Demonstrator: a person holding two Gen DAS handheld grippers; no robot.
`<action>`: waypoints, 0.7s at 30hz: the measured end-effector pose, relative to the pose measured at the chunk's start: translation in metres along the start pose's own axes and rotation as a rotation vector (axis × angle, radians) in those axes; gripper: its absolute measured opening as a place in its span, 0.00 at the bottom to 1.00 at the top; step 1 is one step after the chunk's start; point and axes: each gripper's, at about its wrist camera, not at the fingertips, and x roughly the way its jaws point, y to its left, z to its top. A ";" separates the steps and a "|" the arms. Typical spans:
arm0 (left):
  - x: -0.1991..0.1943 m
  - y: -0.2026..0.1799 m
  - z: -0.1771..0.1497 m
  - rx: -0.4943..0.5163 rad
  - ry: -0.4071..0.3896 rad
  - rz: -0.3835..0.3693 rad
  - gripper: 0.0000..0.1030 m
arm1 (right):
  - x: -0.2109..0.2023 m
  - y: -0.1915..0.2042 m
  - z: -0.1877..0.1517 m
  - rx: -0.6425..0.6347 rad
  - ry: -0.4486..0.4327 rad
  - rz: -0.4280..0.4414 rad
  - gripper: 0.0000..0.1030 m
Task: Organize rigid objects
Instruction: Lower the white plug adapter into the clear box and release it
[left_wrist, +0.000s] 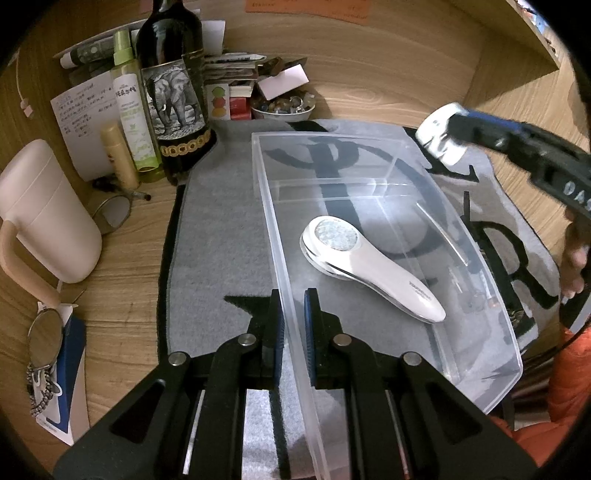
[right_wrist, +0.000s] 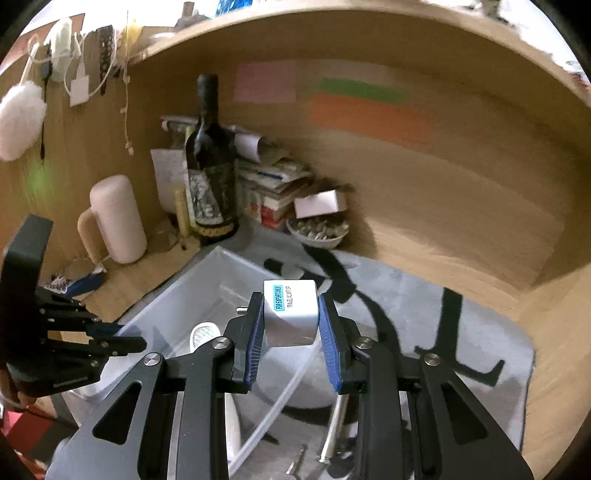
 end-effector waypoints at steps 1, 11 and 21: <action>0.000 0.000 0.000 0.001 -0.001 0.000 0.09 | 0.005 0.002 -0.001 -0.004 0.013 0.006 0.26; 0.000 0.001 -0.002 0.006 -0.004 -0.007 0.09 | 0.051 0.019 -0.014 -0.051 0.155 0.022 0.26; 0.000 0.001 -0.001 0.010 -0.005 -0.010 0.09 | 0.072 0.025 -0.022 -0.063 0.233 0.037 0.26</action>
